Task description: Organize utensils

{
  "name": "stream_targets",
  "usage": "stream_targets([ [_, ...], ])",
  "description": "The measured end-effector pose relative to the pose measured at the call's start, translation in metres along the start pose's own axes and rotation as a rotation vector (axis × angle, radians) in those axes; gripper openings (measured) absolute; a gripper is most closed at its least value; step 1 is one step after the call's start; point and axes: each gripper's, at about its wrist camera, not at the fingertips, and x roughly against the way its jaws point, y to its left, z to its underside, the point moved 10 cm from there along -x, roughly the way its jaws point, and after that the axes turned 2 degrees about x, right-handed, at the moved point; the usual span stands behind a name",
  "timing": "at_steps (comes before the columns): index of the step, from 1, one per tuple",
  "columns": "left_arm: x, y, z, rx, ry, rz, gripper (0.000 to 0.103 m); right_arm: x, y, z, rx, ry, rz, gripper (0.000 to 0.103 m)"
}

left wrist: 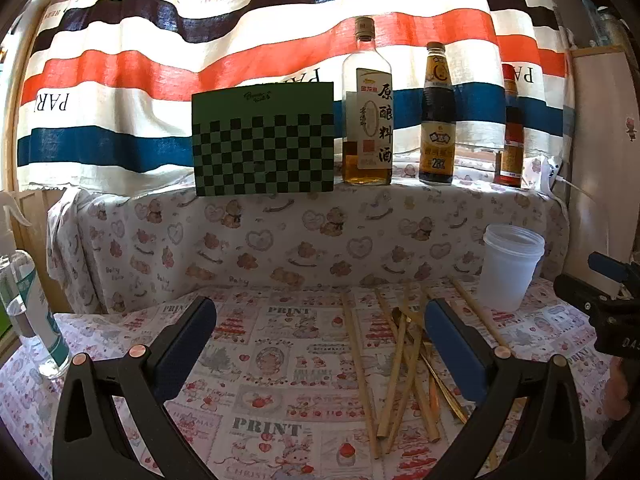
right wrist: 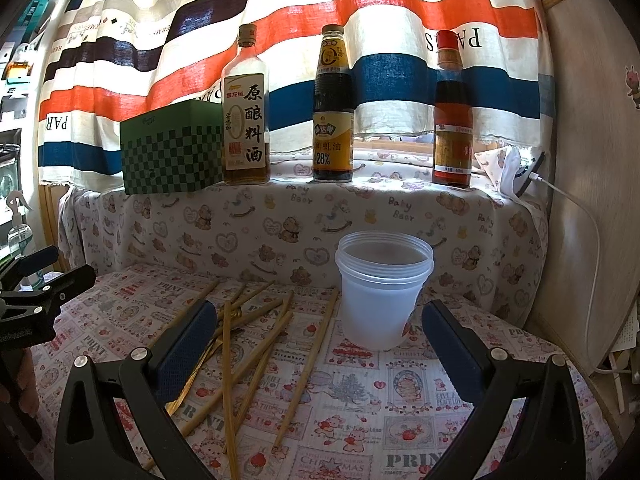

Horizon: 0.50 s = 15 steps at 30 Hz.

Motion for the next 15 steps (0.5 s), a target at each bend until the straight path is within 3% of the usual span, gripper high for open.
stream_targets([
  [15,-0.002,0.0016,0.0015,-0.004,0.007,-0.023,0.103,0.0002,0.0001,0.0001,-0.001,0.0,0.0,0.103],
])
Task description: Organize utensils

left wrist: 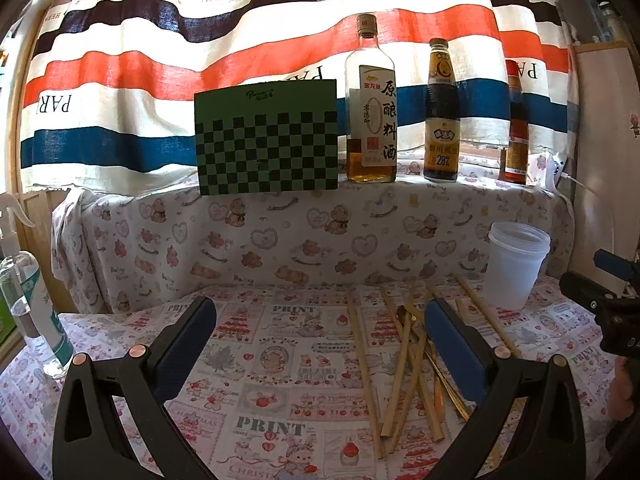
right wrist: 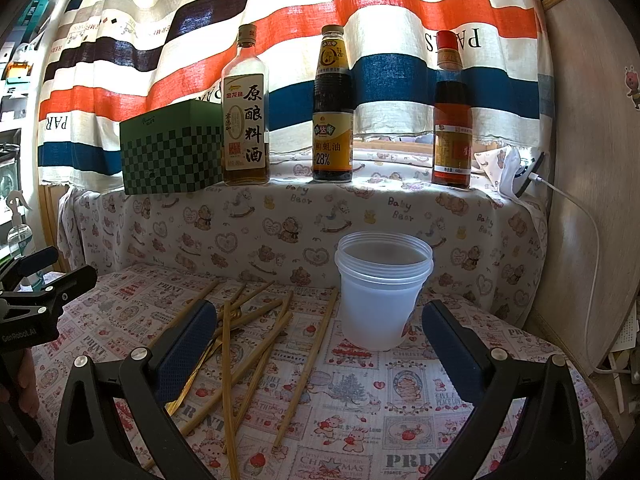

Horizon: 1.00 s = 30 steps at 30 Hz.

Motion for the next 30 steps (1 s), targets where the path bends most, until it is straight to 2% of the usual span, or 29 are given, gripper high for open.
stream_targets([
  [7,0.002,0.006,-0.001,0.006,-0.015,-0.033,0.103,0.0,0.0,0.0,-0.001,-0.001,-0.003,0.103],
  [12,-0.001,0.011,0.0,0.029,0.002,-0.036,0.103,0.003,0.001,-0.001,0.001,-0.013,-0.012,0.103],
  [16,0.003,0.022,-0.001,0.053,-0.015,-0.106,0.103,0.006,0.002,-0.003,0.003,-0.027,-0.01,0.103],
  [22,0.004,0.013,-0.001,0.036,-0.013,-0.038,0.103,0.008,0.001,-0.003,-0.008,-0.033,-0.011,0.102],
  [26,0.005,0.012,-0.001,0.035,-0.011,-0.029,0.103,0.006,0.004,0.0,-0.001,0.0,-0.023,0.08],
  [28,0.001,0.013,0.001,0.033,0.011,-0.021,0.103,0.003,0.006,0.004,-0.006,0.029,-0.044,0.075],
  [30,-0.002,0.013,0.003,0.035,0.032,-0.018,0.103,0.0,0.006,0.007,-0.019,0.052,-0.063,0.064],
])
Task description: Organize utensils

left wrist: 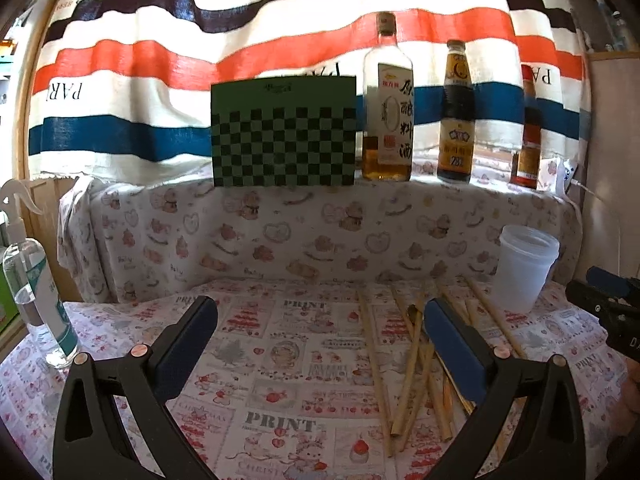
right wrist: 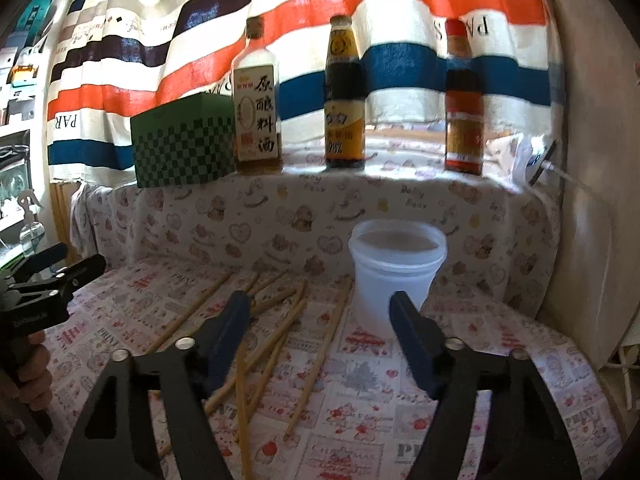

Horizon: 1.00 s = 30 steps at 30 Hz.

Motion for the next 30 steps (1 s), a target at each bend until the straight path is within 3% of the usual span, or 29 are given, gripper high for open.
stream_targets([
  [5,-0.002,-0.002,0.003,0.032,0.044,0.082,0.103,-0.007,0.008,0.007,0.011,0.053,-0.052,0.05],
  [8,-0.003,0.008,0.001,0.055,0.049,0.057,0.103,-0.009,0.015,0.011,0.039,0.076,-0.077,0.043],
  [13,-0.016,0.034,0.007,0.147,0.123,0.015,0.1,-0.009,0.021,0.014,0.036,0.111,-0.118,0.033],
  [19,-0.029,0.038,0.018,0.161,0.2,0.031,0.08,-0.023,0.03,0.009,-0.046,0.227,-0.225,0.03],
  [21,-0.028,0.039,0.019,0.165,0.19,0.004,0.06,-0.033,0.038,0.006,-0.056,0.279,-0.253,0.03],
  [23,-0.026,0.038,0.017,0.158,0.172,-0.005,0.053,-0.045,0.048,0.005,-0.048,0.344,-0.262,0.03],
  [30,-0.032,0.031,0.023,0.148,0.219,0.03,0.053,-0.107,0.078,0.02,-0.008,0.54,-0.251,0.027],
])
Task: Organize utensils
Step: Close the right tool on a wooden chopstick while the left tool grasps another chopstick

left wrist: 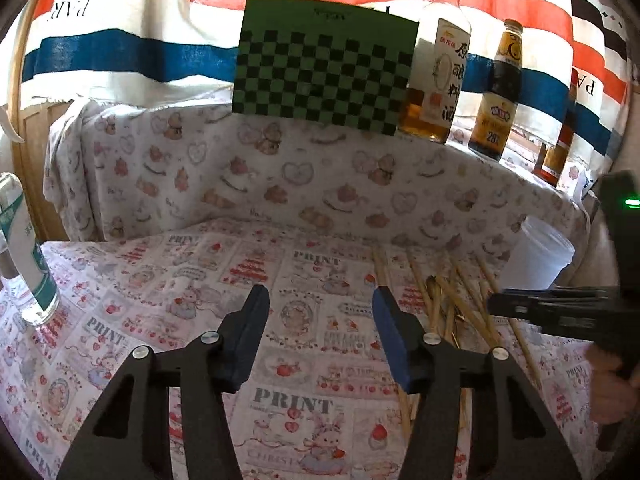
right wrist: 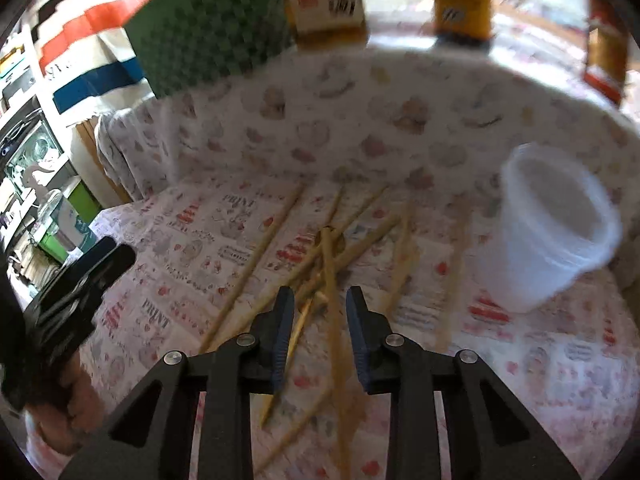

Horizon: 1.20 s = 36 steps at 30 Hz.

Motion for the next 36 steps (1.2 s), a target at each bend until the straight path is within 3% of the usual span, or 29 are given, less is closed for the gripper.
stream_targets([
  [4,-0.003,0.001,0.002,0.005,0.024,0.003,0.054,-0.033,-0.003,-0.006,0.009,0.044,0.04,0.027],
  [9,-0.004,0.001,0.003,0.003,0.039,0.004,0.065,-0.052,-0.008,-0.011,0.026,0.066,0.092,0.017],
  [11,-0.005,0.002,0.004,-0.013,0.041,-0.02,0.067,-0.057,-0.009,-0.01,0.03,0.07,0.099,0.008],
  [15,-0.012,0.01,-0.002,-0.031,0.071,-0.109,0.069,-0.049,-0.008,-0.012,0.041,0.044,0.096,0.008],
  [18,-0.018,0.006,-0.015,0.011,0.103,-0.081,0.069,-0.026,-0.009,-0.021,0.038,-0.011,0.084,0.008],
  [22,-0.033,-0.03,-0.038,-0.082,0.145,-0.038,0.069,0.031,-0.014,-0.052,-0.012,-0.157,0.056,0.008],
  [27,-0.063,-0.069,-0.05,-0.164,0.182,-0.072,0.069,0.103,-0.025,-0.079,-0.012,-0.367,0.082,0.008],
  [32,-0.098,-0.086,-0.037,-0.145,0.276,-0.048,0.059,0.135,-0.037,-0.09,-0.013,-0.441,0.124,0.008],
  [36,-0.126,-0.089,-0.027,-0.179,0.325,-0.084,0.056,0.144,-0.05,-0.092,-0.018,-0.465,0.147,0.008],
])
